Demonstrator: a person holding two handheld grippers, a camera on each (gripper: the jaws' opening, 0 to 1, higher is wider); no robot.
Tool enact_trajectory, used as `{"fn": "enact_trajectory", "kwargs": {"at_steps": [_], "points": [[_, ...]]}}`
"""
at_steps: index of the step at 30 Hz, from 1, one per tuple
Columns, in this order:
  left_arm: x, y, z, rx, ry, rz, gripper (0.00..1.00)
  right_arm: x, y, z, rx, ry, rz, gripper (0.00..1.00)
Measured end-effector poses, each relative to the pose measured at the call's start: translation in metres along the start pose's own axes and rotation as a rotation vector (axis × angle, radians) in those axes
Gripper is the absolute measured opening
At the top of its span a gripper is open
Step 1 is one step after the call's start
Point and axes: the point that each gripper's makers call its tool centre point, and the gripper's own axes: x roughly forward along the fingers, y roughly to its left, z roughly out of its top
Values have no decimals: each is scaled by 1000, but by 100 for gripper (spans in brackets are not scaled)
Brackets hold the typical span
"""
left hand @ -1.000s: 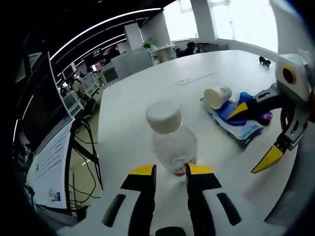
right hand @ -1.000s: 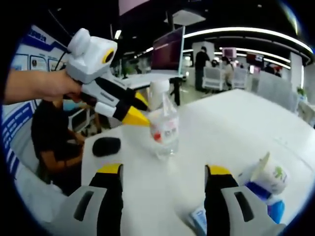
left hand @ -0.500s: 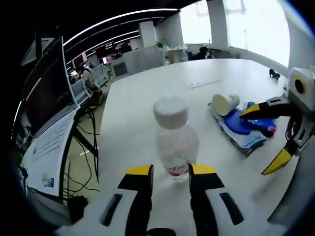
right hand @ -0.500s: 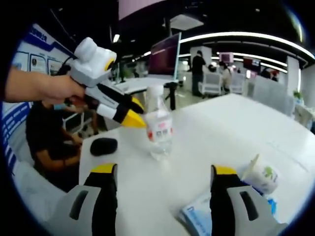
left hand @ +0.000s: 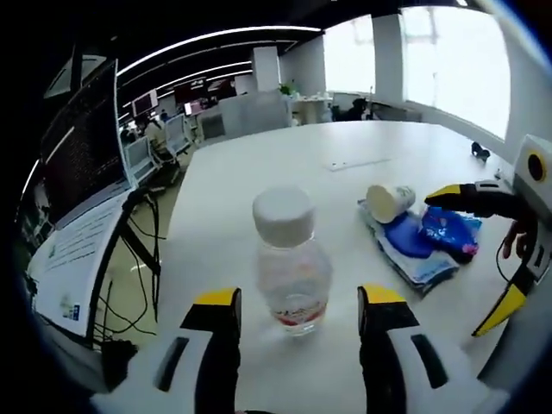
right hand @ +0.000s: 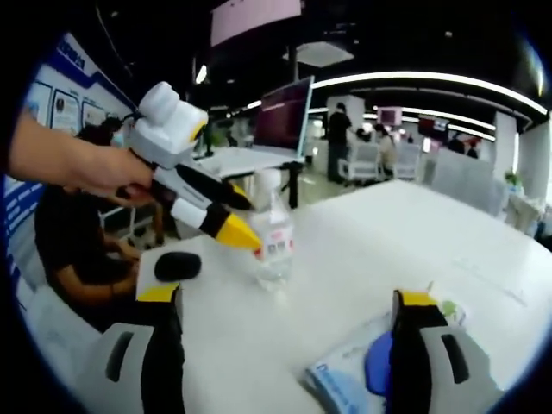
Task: Arrange the tabletop items into an orderly group along one side of the table until the central work area is clear of visible clutter.
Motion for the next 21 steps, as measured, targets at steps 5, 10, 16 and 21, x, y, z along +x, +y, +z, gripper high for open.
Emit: {"fn": "enact_trajectory", "kwargs": {"at_steps": [5, 10, 16, 21], "points": [[-2, -3, 2, 40, 12, 10, 55, -8, -3, 8, 7, -19, -8, 100], [-5, -8, 6, -8, 4, 19, 56, -17, -4, 14, -6, -17, 10, 100], [-9, -10, 8, 0, 19, 57, 56, -23, -9, 17, 7, -30, 29, 100], [-11, -13, 7, -10, 34, 73, 57, -31, -15, 18, 17, -24, 52, 100]]}}
